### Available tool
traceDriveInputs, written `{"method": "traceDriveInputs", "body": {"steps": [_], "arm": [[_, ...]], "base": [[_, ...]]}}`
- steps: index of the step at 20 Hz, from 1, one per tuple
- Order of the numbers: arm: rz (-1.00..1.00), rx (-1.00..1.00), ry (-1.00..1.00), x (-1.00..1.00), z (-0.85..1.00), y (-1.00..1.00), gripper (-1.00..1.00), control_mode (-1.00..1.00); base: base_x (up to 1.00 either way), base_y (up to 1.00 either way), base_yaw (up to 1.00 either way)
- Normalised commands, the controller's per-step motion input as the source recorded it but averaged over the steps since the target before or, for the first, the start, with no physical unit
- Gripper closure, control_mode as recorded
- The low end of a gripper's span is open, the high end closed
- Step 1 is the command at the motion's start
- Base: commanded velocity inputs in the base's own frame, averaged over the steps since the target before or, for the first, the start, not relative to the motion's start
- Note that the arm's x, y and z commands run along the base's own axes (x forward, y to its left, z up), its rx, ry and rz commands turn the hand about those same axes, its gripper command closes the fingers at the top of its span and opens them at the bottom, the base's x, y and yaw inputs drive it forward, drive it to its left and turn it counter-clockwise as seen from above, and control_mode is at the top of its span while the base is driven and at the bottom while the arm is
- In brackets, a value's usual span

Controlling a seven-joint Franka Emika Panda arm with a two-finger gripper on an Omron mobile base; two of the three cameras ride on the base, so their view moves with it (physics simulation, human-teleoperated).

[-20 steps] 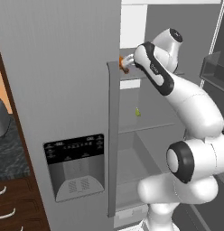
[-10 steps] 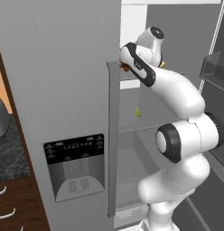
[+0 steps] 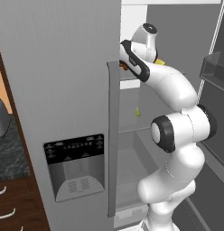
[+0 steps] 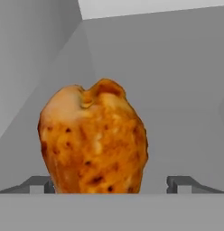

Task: Place one lemon wedge and one chicken drumstick in each tupperware on the nearby counter, to pack two identical lunches.

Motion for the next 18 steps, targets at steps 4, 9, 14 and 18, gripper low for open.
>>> {"method": "traceDriveInputs", "body": {"steps": [4,9,14,18], "arm": [[0.0,0.0,-0.01,0.0,-0.4,0.08,1.0,-1.0],[0.0,0.0,-0.13,-0.02,-0.28,0.0,1.0,-1.0],[0.0,0.03,-0.01,-0.68,0.06,-0.1,1.0,-1.0],[0.0,0.08,-0.09,-1.0,0.08,-0.35,1.0,-1.0]], "base": [[0.0,0.0,0.0],[0.0,0.0,0.0],[0.0,0.0,0.0],[0.0,0.0,0.0]]}}
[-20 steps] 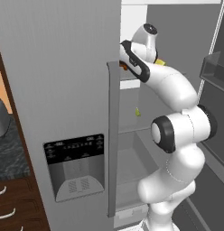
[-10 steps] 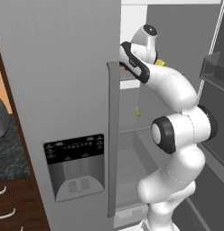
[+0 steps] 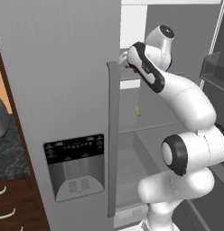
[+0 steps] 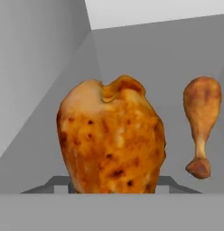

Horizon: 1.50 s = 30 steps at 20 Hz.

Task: Place one lemon wedge and one chicken drumstick in each tupperware on the nearby counter, to pack two identical lunches.

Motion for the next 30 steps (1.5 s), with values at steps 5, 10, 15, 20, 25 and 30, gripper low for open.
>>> {"method": "traceDriveInputs", "body": {"steps": [5,10,15,20,25,30], "arm": [[-0.01,0.0,0.0,-1.0,0.08,-0.2,1.0,-1.0],[-0.06,-0.15,0.09,-1.0,-0.12,-0.19,1.0,-1.0],[-0.17,-0.15,0.14,-1.0,-0.66,-0.58,1.0,-1.0],[-0.15,-0.11,0.17,-0.93,-0.81,0.0,1.0,-1.0],[-0.05,0.01,0.09,-0.91,-0.78,0.0,1.0,-1.0],[0.0,0.15,-0.1,-0.76,-0.66,0.13,1.0,-1.0]], "base": [[0.0,0.0,0.0],[0.0,0.0,0.0],[0.0,0.0,0.0],[0.0,0.0,0.0],[0.0,0.0,0.0],[0.0,0.0,0.0]]}}
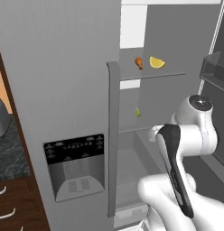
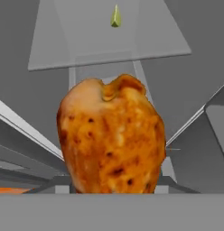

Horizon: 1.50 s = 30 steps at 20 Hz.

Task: Place one lemon wedge and one chicken drumstick in each tupperware on the nearby counter, to pack two identical lunches.

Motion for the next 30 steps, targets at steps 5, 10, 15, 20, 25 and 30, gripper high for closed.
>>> {"method": "traceDriveInputs", "body": {"steps": [5,10,15,20,25,30], "arm": [[0.0,0.04,-0.05,-0.09,-0.09,0.02,1.0,-1.0],[0.0,0.0,0.0,-0.15,-0.01,0.03,1.0,-1.0],[0.0,0.0,0.0,-0.18,-0.03,0.06,1.0,1.0],[0.0,0.0,0.0,0.0,0.0,0.0,1.0,1.0],[0.0,0.0,0.0,0.0,0.0,0.0,1.0,1.0],[0.0,0.0,0.0,0.0,0.0,0.0,1.0,1.0]], "base": [[0.0,0.0,0.0],[0.0,0.0,0.0],[-0.8,0.41,0.01],[-0.77,1.0,0.09],[-0.28,1.0,0.08],[-0.05,1.0,0.01]]}}
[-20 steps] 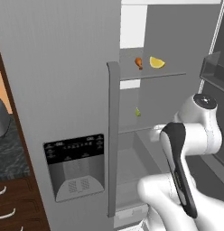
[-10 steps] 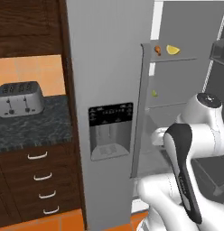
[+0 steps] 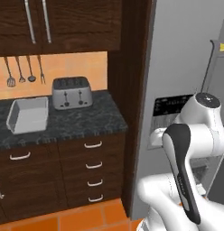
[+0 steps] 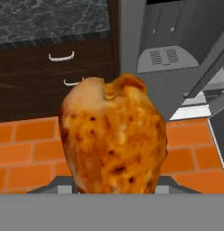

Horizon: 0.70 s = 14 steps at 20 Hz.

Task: Place one lemon wedge and one chicken drumstick in each tupperware on the nearby counter, to pack two identical lunches.

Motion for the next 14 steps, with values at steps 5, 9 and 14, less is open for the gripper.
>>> {"method": "traceDriveInputs", "body": {"steps": [5,9,14], "arm": [[0.0,0.0,0.0,0.0,0.0,0.0,1.0,1.0],[0.0,0.0,0.0,0.0,0.0,0.0,1.0,1.0],[0.0,0.0,0.0,0.0,0.0,0.0,1.0,1.0]], "base": [[0.11,1.0,0.0],[0.24,1.0,0.0],[0.47,1.0,0.0]]}}
